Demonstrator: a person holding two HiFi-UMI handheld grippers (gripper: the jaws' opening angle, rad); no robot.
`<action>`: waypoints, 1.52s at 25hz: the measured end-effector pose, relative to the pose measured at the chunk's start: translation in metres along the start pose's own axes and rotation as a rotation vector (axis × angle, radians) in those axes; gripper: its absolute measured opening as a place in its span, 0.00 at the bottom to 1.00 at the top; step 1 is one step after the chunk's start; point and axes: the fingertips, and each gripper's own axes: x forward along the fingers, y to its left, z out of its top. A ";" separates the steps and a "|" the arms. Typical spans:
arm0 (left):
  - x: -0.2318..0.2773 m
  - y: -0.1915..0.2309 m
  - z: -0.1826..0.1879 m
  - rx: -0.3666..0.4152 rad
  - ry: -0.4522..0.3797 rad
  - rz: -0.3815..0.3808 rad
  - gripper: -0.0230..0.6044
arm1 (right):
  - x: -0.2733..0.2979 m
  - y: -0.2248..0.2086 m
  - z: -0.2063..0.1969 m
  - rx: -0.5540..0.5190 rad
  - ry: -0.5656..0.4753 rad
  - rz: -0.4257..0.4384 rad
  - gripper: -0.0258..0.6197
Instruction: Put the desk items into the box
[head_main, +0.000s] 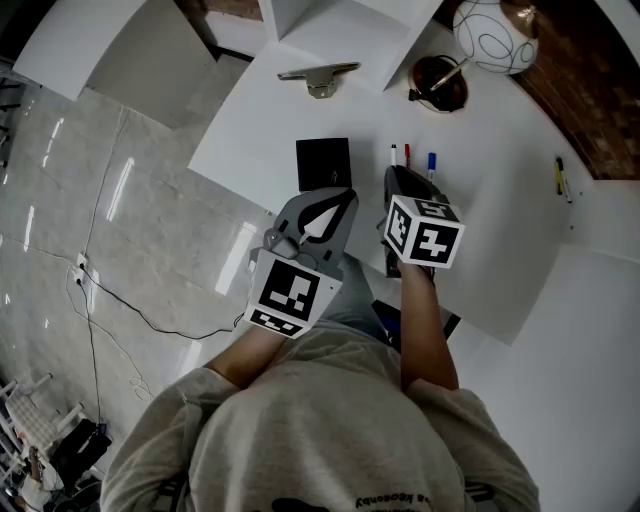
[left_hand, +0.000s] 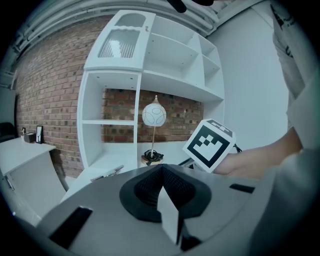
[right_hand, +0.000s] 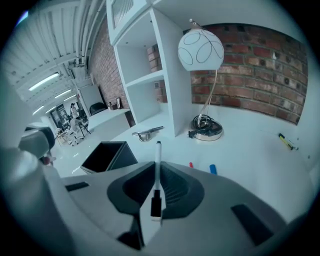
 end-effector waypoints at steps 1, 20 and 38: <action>-0.002 0.000 0.002 0.005 -0.004 0.001 0.04 | -0.004 0.002 0.003 -0.003 -0.016 -0.001 0.11; -0.022 0.005 0.015 -0.020 -0.055 0.002 0.04 | -0.051 0.033 0.050 -0.061 -0.357 -0.006 0.11; -0.031 0.034 0.003 -0.058 -0.041 0.083 0.04 | -0.061 0.077 0.089 -0.148 -0.640 0.133 0.11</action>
